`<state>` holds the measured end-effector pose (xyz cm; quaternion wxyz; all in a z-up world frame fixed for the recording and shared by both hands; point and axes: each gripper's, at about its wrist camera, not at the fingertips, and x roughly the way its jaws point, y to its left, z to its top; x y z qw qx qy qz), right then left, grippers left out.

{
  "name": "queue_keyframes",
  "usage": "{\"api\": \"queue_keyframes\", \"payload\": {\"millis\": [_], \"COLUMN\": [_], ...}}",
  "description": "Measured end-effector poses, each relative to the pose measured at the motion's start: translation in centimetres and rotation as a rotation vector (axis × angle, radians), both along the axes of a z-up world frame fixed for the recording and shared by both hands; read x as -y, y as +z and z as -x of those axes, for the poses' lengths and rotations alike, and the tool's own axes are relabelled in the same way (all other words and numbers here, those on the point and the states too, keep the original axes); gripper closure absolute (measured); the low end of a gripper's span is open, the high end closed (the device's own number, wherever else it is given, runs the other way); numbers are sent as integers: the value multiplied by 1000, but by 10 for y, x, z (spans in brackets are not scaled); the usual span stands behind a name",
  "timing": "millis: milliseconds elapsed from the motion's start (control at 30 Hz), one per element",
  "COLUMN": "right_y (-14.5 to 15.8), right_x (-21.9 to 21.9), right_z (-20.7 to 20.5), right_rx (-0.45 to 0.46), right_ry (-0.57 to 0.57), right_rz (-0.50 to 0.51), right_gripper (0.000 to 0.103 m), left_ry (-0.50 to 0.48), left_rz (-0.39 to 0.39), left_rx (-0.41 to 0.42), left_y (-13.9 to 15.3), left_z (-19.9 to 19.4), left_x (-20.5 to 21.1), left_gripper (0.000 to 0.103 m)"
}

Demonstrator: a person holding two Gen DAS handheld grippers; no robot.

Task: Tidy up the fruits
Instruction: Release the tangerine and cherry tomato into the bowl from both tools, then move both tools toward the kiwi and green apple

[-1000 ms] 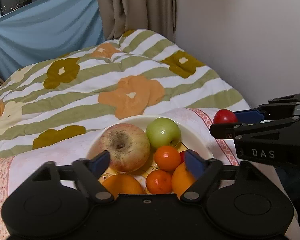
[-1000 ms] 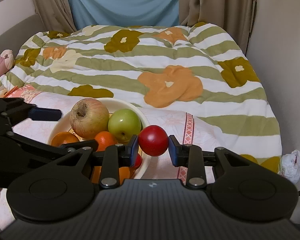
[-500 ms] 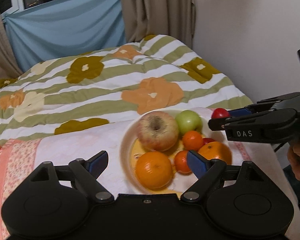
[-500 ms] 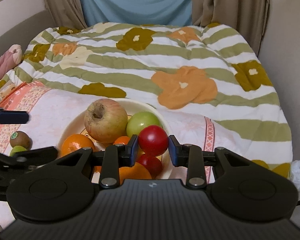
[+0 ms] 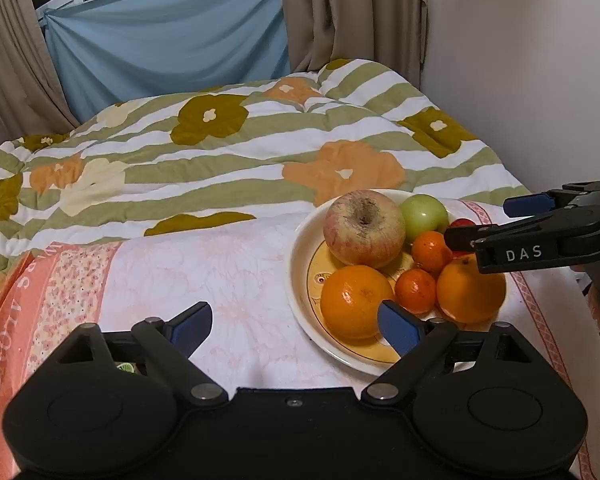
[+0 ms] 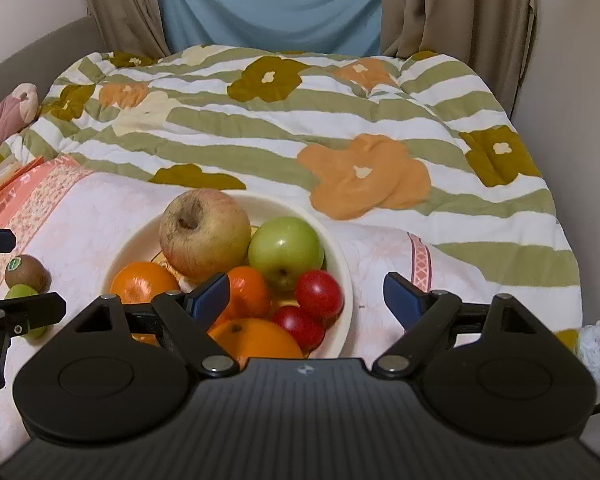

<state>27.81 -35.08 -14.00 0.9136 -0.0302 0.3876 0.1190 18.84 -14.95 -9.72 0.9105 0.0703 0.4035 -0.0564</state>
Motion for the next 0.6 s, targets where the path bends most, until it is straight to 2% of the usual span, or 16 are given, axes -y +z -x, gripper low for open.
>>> {"api": "queue_keyframes", "payload": {"millis": [367, 600], "right_y": [29, 58], "right_x": [-2, -12], "right_z": [33, 64], "right_rx": [24, 35], "right_ry": [-23, -23], "right_rz": [5, -5], "right_gripper": [4, 2], "left_ry": [13, 58], "left_rz": [-4, -1], "left_rx": [36, 68], "left_y": [21, 40], "left_z": [22, 46], "left_x": [-5, -26], "left_gripper": [10, 10]}}
